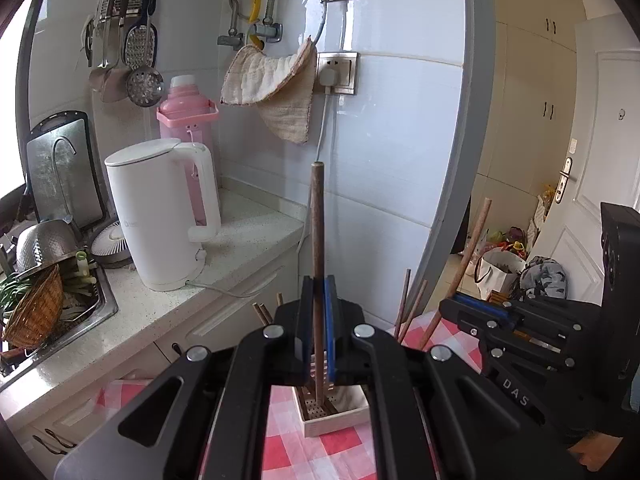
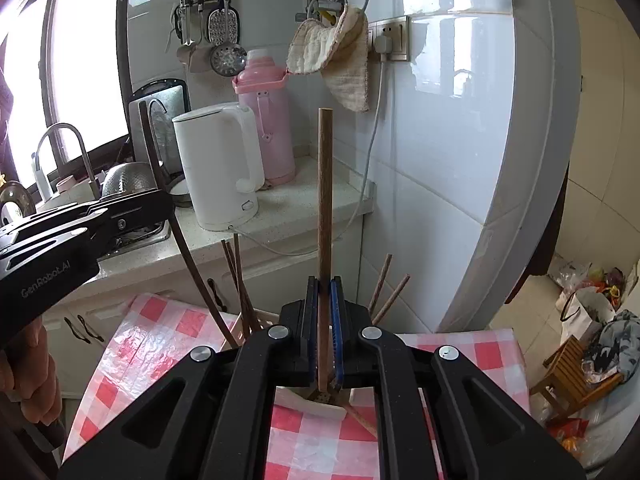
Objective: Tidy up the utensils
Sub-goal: 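Carry the chopstick into the caddy with the right gripper, then open the right gripper and withdraw it toward the cream spoon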
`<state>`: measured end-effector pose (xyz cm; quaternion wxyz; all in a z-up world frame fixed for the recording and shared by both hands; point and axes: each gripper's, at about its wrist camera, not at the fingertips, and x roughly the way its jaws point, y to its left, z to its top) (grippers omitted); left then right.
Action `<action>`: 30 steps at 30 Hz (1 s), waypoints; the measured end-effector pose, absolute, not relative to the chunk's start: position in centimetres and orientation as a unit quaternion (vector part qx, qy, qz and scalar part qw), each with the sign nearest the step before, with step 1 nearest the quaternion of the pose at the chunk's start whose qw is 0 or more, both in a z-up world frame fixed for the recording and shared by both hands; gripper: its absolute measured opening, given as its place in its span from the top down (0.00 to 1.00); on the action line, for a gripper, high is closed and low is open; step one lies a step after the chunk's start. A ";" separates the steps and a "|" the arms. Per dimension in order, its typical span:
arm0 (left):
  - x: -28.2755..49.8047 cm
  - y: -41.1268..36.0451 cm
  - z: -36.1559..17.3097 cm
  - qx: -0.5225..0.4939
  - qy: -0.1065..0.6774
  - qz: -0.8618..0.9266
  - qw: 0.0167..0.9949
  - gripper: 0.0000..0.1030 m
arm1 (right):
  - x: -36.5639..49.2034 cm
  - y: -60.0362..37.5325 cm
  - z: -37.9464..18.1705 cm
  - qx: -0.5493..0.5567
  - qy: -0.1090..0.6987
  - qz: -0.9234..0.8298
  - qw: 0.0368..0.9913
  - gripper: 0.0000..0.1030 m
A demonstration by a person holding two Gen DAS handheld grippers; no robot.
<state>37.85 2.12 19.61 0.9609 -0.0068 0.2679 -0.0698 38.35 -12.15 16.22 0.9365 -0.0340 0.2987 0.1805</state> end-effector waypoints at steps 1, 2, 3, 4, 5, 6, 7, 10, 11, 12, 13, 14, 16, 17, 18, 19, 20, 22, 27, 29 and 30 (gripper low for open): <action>38.2 2.2 19.2 -0.007 0.270 -0.068 0.960 0.95 | 38.5 -12.1 15.9 -0.034 0.301 0.181 0.936 0.92; 38.5 2.2 18.9 -0.007 0.272 -0.068 0.960 0.95 | 38.6 -12.1 15.7 -0.034 0.303 0.181 0.935 0.92; 38.7 2.3 18.5 -0.007 0.273 -0.066 0.960 0.95 | 38.7 -12.0 15.6 -0.033 0.304 0.181 0.935 0.92; 38.9 2.3 18.2 -0.007 0.275 -0.065 0.959 0.95 | 38.8 -12.0 15.4 -0.031 0.303 0.182 0.935 0.92; 39.0 2.4 17.9 -0.007 0.277 -0.065 0.959 0.95 | 38.9 -12.0 15.3 -0.030 0.304 0.181 0.935 0.92; 39.2 2.4 17.6 -0.007 0.280 -0.063 0.958 0.95 | 39.1 -12.0 15.2 -0.029 0.305 0.182 0.934 0.92; 39.3 2.4 17.3 -0.005 0.282 -0.062 0.958 0.95 | 39.1 -11.9 15.1 -0.029 0.306 0.182 0.934 0.92; 39.6 2.2 16.6 0.000 0.286 -0.059 0.956 0.95 | 39.5 -11.5 14.7 -0.031 0.311 0.183 0.932 0.92; 39.7 2.1 16.4 0.001 0.288 -0.059 0.956 0.95 | 39.7 -11.4 14.6 -0.031 0.313 0.183 0.931 0.92; 39.7 2.1 16.2 0.002 0.289 -0.059 0.956 0.95 | 39.8 -11.3 14.4 -0.031 0.315 0.184 0.931 0.92; 39.8 2.1 16.0 0.001 0.290 -0.058 0.955 0.95 | 40.0 -11.2 14.3 -0.030 0.316 0.183 0.930 0.92; 39.9 2.1 15.7 0.000 0.292 -0.058 0.954 0.95 | 40.1 -11.1 14.1 -0.030 0.319 0.183 0.930 0.92; 40.1 2.0 15.2 -0.001 0.296 -0.060 0.953 0.95 | 40.5 -11.0 13.7 -0.031 0.324 0.183 0.928 0.92; 40.1 2.0 15.0 -0.001 0.298 -0.060 0.953 0.95 | 40.7 -11.0 13.5 -0.032 0.326 0.183 0.927 0.92; 40.2 1.9 14.7 0.000 0.301 -0.061 0.952 0.95 | 40.9 -10.9 13.2 -0.031 0.330 0.183 0.926 0.92; 40.4 1.9 14.4 0.001 0.305 -0.060 0.950 0.95 | 41.1 -10.9 12.9 -0.031 0.334 0.183 0.924 0.92; 40.6 1.8 14.1 0.000 0.310 -0.058 0.949 0.95 | 41.5 -10.8 12.6 -0.031 0.339 0.184 0.922 0.92; 41.4 2.0 13.3 -0.007 0.331 -0.056 0.942 0.94 | 42.5 -10.4 11.7 -0.032 0.365 0.187 0.912 0.92; 42.5 2.6 12.2 -0.020 0.346 -0.055 0.936 0.76 | 43.3 -10.9 11.7 -0.033 0.365 0.162 0.916 0.89; 42.3 2.7 12.3 -0.021 0.342 -0.058 0.938 0.76 | 42.9 -11.5 12.6 -0.032 0.352 0.157 0.922 0.87; 42.2 2.8 12.5 -0.022 0.340 -0.056 0.939 0.76 | 42.6 -12.0 13.2 -0.029 0.345 0.155 0.925 0.86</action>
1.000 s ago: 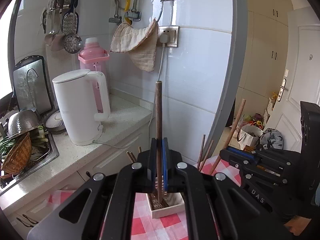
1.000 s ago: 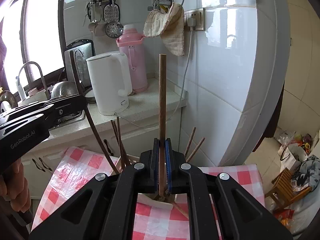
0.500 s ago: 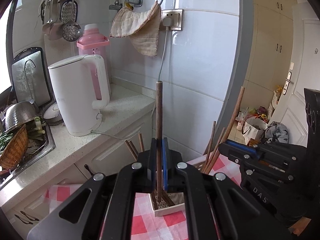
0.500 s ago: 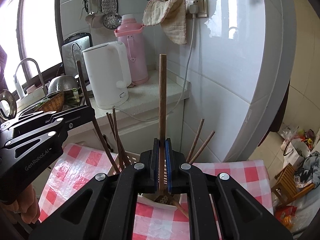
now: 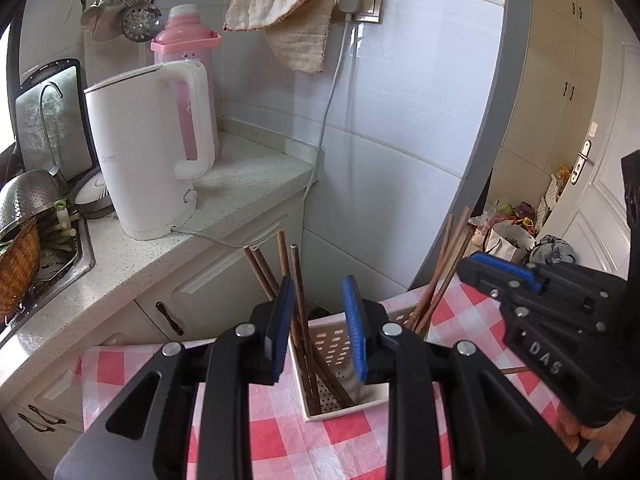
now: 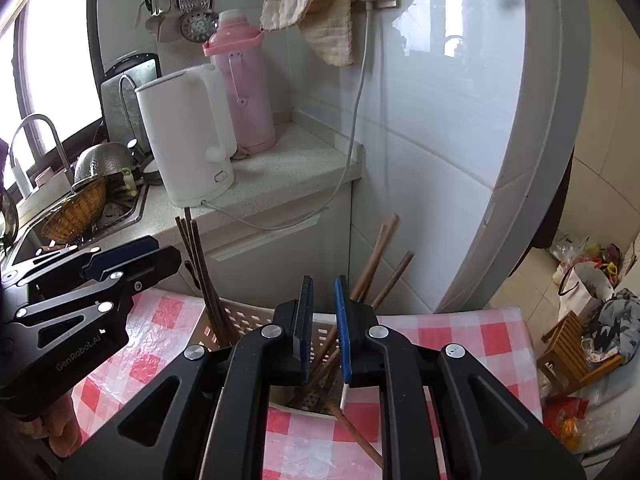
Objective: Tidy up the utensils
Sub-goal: 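Open the right gripper and withdraw it toward the cream spoon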
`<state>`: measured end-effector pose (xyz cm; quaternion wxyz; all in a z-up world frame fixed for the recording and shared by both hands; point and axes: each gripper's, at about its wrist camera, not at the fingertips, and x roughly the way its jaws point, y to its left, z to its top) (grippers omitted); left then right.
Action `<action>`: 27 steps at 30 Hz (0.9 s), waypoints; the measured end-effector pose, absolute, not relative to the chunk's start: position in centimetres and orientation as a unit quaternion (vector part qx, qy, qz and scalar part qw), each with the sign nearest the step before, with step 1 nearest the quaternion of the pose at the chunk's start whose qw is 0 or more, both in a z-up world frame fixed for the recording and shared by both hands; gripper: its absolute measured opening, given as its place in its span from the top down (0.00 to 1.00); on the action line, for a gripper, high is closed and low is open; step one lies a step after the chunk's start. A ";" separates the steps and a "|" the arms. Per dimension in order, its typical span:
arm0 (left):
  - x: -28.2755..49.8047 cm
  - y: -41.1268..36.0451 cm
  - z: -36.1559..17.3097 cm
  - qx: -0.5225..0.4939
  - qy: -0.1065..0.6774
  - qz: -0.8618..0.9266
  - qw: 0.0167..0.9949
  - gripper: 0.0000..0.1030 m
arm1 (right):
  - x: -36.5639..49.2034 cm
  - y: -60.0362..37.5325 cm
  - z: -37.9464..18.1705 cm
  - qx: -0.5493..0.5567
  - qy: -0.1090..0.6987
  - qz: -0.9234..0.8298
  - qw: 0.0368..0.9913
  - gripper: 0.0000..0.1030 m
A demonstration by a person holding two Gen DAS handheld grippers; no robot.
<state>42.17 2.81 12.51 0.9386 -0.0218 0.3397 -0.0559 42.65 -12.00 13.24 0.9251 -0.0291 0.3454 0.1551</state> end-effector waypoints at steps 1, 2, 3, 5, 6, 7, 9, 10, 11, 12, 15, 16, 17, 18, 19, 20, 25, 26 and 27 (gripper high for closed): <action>41.9 2.9 12.8 -0.023 0.336 -0.057 0.940 0.76 | 42.3 -12.4 13.8 -0.028 0.337 0.153 0.929 0.82; 41.5 3.0 13.1 -0.026 0.331 -0.060 0.941 0.76 | 41.8 -12.9 14.6 -0.028 0.326 0.150 0.933 0.80; 41.0 3.1 13.4 -0.027 0.326 -0.062 0.943 0.76 | 41.2 -13.5 15.4 -0.026 0.316 0.149 0.937 0.75; 39.9 3.2 14.1 -0.031 0.318 -0.062 0.946 0.75 | 40.1 -14.7 16.6 -0.023 0.302 0.151 0.941 0.69; 39.2 3.4 14.3 -0.033 0.313 -0.062 0.947 0.75 | 39.3 -15.3 17.2 -0.023 0.293 0.149 0.944 0.67; 38.4 3.5 14.6 -0.035 0.308 -0.064 0.949 0.75 | 38.6 -16.0 17.7 -0.022 0.285 0.147 0.947 0.63; 36.8 3.7 15.0 -0.037 0.300 -0.065 0.951 0.75 | 36.8 -17.3 18.6 -0.021 0.268 0.144 0.952 0.59; 35.8 3.8 15.1 -0.039 0.296 -0.065 0.952 0.72 | 35.6 -18.0 18.9 -0.022 0.260 0.145 0.954 0.58; 34.7 3.9 15.2 -0.040 0.291 -0.063 0.954 0.68 | 34.4 -18.7 19.1 -0.021 0.253 0.146 0.956 0.56; 33.8 4.0 15.2 -0.042 0.287 -0.062 0.955 0.66 | 33.2 -19.4 19.3 -0.019 0.246 0.148 0.958 0.54; 30.4 4.1 14.5 -0.036 0.279 -0.060 0.958 0.63 | 29.7 -21.5 18.9 -0.025 0.229 0.148 0.962 0.41; 29.1 4.3 14.0 -0.036 0.278 -0.058 0.958 0.59 | 28.6 -22.2 18.5 -0.025 0.225 0.147 0.963 0.37; 27.8 4.4 13.4 -0.035 0.277 -0.055 0.959 0.57 | 27.4 -23.0 17.9 -0.026 0.222 0.143 0.964 0.35; 26.8 4.5 12.8 -0.034 0.279 -0.053 0.958 0.56 | 26.4 -23.8 17.2 -0.028 0.221 0.138 0.965 0.29; 25.6 4.7 11.8 -0.035 0.283 -0.051 0.957 0.55 | 25.4 -24.5 16.1 -0.030 0.224 0.134 0.965 0.26; 24.6 5.0 10.9 -0.037 0.288 -0.046 0.956 0.54 | 24.5 -25.2 14.7 -0.032 0.231 0.131 0.964 0.25; 20.5 6.4 4.7 -0.056 0.331 -0.022 0.942 0.54 | 21.1 -26.8 5.2 -0.037 0.308 0.123 0.943 0.20; 20.0 6.6 3.2 -0.066 0.346 -0.019 0.936 0.54 | 20.8 -26.9 3.1 -0.033 0.330 0.123 0.935 0.20; 19.5 6.8 1.7 -0.075 0.358 -0.017 0.931 0.54 | 20.6 -26.9 0.9 -0.026 0.356 0.125 0.926 0.20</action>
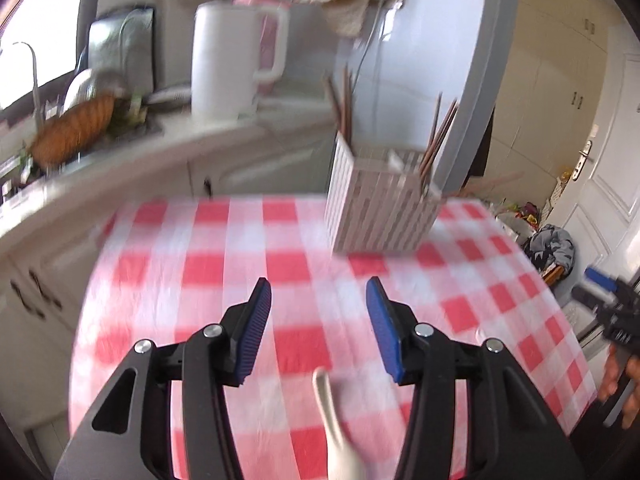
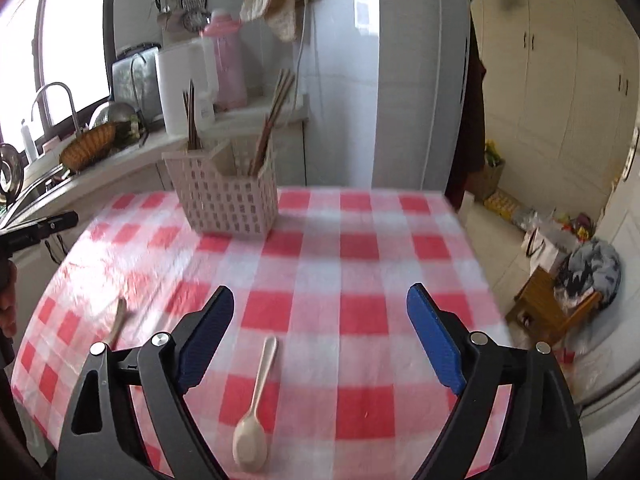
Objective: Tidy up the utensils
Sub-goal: 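Open the right gripper and withdraw it toward the cream spoon, then grasp the cream plastic spoon by its handle with the right gripper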
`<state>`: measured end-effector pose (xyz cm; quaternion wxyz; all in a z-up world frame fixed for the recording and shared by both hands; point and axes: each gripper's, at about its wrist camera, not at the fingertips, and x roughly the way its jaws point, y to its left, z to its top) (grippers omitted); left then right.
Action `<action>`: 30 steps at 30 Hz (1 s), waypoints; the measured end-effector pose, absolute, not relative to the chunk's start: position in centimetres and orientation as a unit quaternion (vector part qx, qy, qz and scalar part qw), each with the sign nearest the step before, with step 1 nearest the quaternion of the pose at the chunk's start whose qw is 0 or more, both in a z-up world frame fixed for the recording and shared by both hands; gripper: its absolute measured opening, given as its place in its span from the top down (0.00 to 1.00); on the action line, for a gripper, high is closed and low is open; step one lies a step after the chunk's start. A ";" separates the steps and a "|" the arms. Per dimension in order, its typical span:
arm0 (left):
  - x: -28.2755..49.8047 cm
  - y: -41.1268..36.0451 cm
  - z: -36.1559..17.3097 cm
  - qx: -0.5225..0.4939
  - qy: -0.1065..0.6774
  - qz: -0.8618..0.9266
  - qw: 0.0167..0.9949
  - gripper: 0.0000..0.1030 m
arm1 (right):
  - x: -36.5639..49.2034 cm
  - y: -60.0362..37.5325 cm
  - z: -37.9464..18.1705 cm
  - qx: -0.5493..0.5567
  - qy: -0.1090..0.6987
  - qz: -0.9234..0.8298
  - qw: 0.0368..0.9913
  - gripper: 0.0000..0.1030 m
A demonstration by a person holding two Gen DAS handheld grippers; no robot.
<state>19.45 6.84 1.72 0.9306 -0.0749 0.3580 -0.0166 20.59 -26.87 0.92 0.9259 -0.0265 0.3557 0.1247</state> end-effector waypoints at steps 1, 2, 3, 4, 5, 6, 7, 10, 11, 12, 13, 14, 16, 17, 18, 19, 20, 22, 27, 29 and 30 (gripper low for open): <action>18.9 6.9 0.5 -0.080 0.367 -0.013 0.927 0.54 | 20.3 -26.7 -0.9 -0.021 0.376 0.125 0.918 0.20; 18.5 7.0 -0.6 -0.083 0.373 -0.012 0.924 0.54 | 20.0 -26.6 -2.6 -0.016 0.394 0.124 0.910 0.20; 18.1 6.9 -1.7 -0.083 0.379 -0.012 0.921 0.54 | 19.7 -26.4 -4.0 -0.015 0.408 0.124 0.904 0.20; 17.8 6.8 -2.9 -0.082 0.387 -0.010 0.918 0.54 | 19.4 -26.2 -5.0 -0.013 0.417 0.126 0.900 0.20; 17.8 6.7 -3.8 -0.082 0.393 -0.010 0.916 0.54 | 19.2 -26.0 -5.7 -0.007 0.424 0.130 0.896 0.20; 17.6 6.5 -4.8 -0.081 0.400 -0.013 0.913 0.55 | 19.0 -25.7 -6.2 -0.001 0.429 0.136 0.893 0.20; 17.8 6.4 -5.5 -0.081 0.406 -0.015 0.910 0.56 | 19.0 -25.3 -6.5 0.000 0.433 0.143 0.890 0.20; 18.5 5.6 -7.4 -0.083 0.423 -0.022 0.902 0.61 | 19.3 -24.0 -6.8 -0.013 0.434 0.148 0.889 0.20; 18.8 5.3 -7.8 -0.078 0.425 -0.021 0.902 0.64 | 19.4 -23.7 -7.0 -0.015 0.436 0.150 0.887 0.20; 19.2 5.0 -8.1 -0.072 0.426 -0.020 0.902 0.64 | 19.4 -23.4 -7.1 -0.017 0.437 0.151 0.886 0.20; 19.6 4.7 -8.3 -0.066 0.428 -0.019 0.901 0.65 | 19.8 -23.5 -7.1 -0.019 0.438 0.150 0.886 0.20; 19.9 4.5 -8.5 -0.062 0.430 -0.020 0.900 0.67 | 19.8 -23.4 -7.2 -0.021 0.439 0.150 0.886 0.20; 20.5 4.1 -9.0 -0.051 0.434 -0.013 0.900 0.67 | 20.0 -23.4 -7.2 -0.021 0.441 0.150 0.885 0.20; 20.7 4.0 -9.1 -0.042 0.436 -0.006 0.899 0.68 | 20.1 -23.3 -7.3 -0.021 0.442 0.149 0.884 0.20; 21.0 3.9 -9.3 -0.035 0.438 -0.002 0.898 0.70 | 20.2 -23.3 -7.4 -0.022 0.444 0.148 0.884 0.20; 21.1 3.8 -9.6 -0.031 0.441 -0.002 0.897 0.76 | 20.3 -23.2 -7.5 -0.023 0.445 0.148 0.883 0.20; 21.1 3.7 -9.5 -0.025 0.439 -0.001 0.898 0.79 | 20.4 -23.2 -7.5 -0.024 0.446 0.147 0.883 0.20; 21.1 3.4 -9.6 -0.010 0.440 0.004 0.898 0.82 | 20.7 -23.0 -7.6 -0.027 0.446 0.144 0.883 0.20; 20.8 3.7 -9.3 -0.024 0.442 -0.005 0.897 0.83 | 22.0 -22.1 -8.1 -0.032 0.451 0.132 0.882 0.32; 20.6 3.9 -9.1 -0.028 0.440 -0.006 0.898 0.83 | 22.6 -21.8 -8.3 -0.031 0.455 0.132 0.880 0.39; 20.5 4.0 -9.0 -0.030 0.439 -0.007 0.898 0.83 | 22.8 -21.6 -8.5 -0.033 0.457 0.132 0.879 0.45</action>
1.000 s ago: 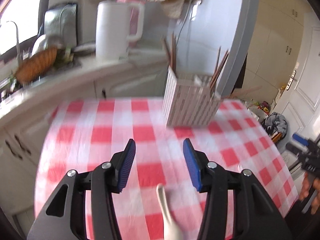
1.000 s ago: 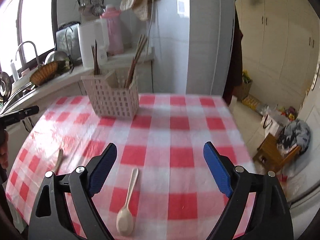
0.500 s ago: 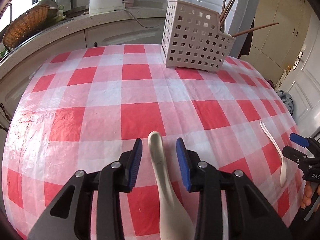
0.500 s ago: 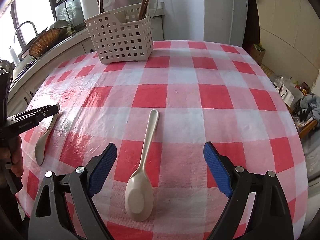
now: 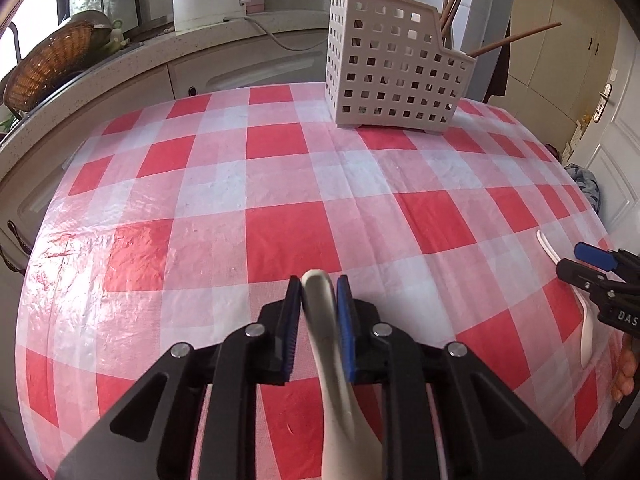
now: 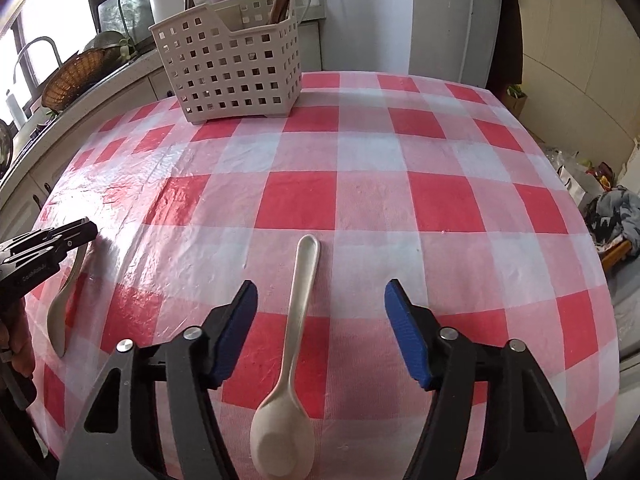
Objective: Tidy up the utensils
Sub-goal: 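Grasp the cream plastic spoon by its handle with the right gripper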
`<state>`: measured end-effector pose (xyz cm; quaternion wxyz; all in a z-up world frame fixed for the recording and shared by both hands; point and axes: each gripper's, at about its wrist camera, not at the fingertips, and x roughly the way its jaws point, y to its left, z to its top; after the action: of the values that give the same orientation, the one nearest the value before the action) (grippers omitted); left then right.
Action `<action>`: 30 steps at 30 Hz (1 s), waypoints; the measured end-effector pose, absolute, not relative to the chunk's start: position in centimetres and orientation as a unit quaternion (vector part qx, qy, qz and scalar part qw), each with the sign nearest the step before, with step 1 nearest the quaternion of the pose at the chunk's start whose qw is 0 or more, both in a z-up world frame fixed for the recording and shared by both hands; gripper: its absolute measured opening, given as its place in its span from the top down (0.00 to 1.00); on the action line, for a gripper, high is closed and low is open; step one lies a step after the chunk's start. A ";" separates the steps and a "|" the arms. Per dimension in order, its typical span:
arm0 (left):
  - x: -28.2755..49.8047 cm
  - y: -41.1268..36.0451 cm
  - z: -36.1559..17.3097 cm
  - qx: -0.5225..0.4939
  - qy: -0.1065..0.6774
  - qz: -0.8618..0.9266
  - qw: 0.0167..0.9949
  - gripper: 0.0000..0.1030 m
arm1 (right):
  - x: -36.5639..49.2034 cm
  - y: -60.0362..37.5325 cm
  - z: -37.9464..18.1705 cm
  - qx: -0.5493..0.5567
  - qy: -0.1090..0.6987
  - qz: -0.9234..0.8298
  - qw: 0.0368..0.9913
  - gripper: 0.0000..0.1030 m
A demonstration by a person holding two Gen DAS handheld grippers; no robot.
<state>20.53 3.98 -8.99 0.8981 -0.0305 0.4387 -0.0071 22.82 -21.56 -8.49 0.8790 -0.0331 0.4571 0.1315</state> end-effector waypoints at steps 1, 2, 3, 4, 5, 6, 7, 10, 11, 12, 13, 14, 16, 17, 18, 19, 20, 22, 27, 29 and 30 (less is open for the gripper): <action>20.5 4.1 -8.9 -0.033 0.437 -0.008 0.899 0.83 | 23.1 -21.3 -8.7 -0.036 0.460 0.130 0.877 0.50; 20.4 4.2 -8.7 -0.035 0.435 -0.009 0.899 0.83 | 23.4 -21.2 -8.8 -0.038 0.463 0.130 0.876 0.52; 20.3 4.2 -8.5 -0.036 0.433 -0.009 0.901 0.83 | 23.6 -21.0 -9.0 -0.041 0.467 0.131 0.874 0.56; 20.2 4.3 -8.4 -0.037 0.431 -0.009 0.902 0.83 | 23.6 -20.8 -9.0 -0.048 0.464 0.127 0.875 0.62; 20.1 4.4 -8.2 -0.038 0.429 -0.009 0.902 0.83 | 23.7 -20.7 -9.1 -0.054 0.465 0.125 0.875 0.63; 20.1 4.5 -8.0 -0.040 0.427 -0.009 0.903 0.83 | 23.8 -20.6 -9.1 -0.055 0.465 0.126 0.875 0.65; 20.0 4.6 -7.9 -0.041 0.425 -0.010 0.904 0.83 | 23.8 -20.6 -9.1 -0.057 0.465 0.129 0.874 0.70; 19.9 4.7 -7.5 -0.046 0.420 -0.014 0.906 0.83 | 23.6 -20.1 -9.0 -0.067 0.466 0.138 0.871 0.79; 19.9 4.7 -7.5 -0.049 0.420 -0.016 0.906 0.83 | 23.5 -19.9 -9.0 -0.071 0.466 0.141 0.871 0.83; 19.9 4.7 -7.5 -0.051 0.419 -0.018 0.906 0.83 | 23.5 -19.8 -9.0 -0.073 0.465 0.144 0.870 0.83; 19.8 4.7 -7.4 -0.051 0.419 -0.018 0.907 0.83 | 23.4 -19.7 -9.0 -0.073 0.465 0.145 0.870 0.85; 19.8 4.7 -7.4 -0.051 0.418 -0.018 0.907 0.83 | 23.3 -19.8 -8.9 -0.070 0.465 0.148 0.870 0.85; 19.7 4.7 -7.3 -0.052 0.416 -0.018 0.908 0.83 | 23.2 -19.9 -8.8 -0.065 0.465 0.151 0.870 0.87; 19.6 4.8 -7.2 -0.053 0.415 -0.019 0.908 0.83 | 23.2 -20.0 -8.7 -0.064 0.462 0.150 0.872 0.87; 19.5 4.8 -7.1 -0.055 0.414 -0.019 0.909 0.83 | 23.1 -20.1 -8.4 -0.062 0.459 0.150 0.874 0.87; 19.4 4.9 -6.9 -0.057 0.412 -0.020 0.909 0.83 | 23.0 -20.2 -8.2 -0.060 0.455 0.149 0.876 0.87; 19.3 4.9 -6.7 -0.058 0.410 -0.021 0.910 0.83 | 22.9 -20.3 -7.9 -0.059 0.451 0.149 0.878 0.87; 19.1 4.8 -6.3 -0.057 0.406 -0.021 0.912 0.83 | 22.6 -20.4 -7.1 -0.058 0.443 0.150 0.882 0.87; 18.3 4.4 -4.7 -0.053 0.390 -0.029 0.919 0.84 | 21.6 -20.8 -5.4 -0.056 0.423 0.152 0.891 0.87; 18.0 4.3 -4.0 -0.052 0.382 -0.030 0.922 0.84 | 21.3 -21.0 -4.7 -0.053 0.415 0.150 0.896 0.87; 17.9 4.3 -3.6 -0.053 0.379 -0.031 0.923 0.84 | 21.0 -21.2 -4.4 -0.051 0.410 0.150 0.898 0.87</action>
<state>17.85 4.29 -3.65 0.9234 -0.0525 0.3790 -0.0314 21.02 -21.18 -4.35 0.8982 -0.0510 0.4102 0.1496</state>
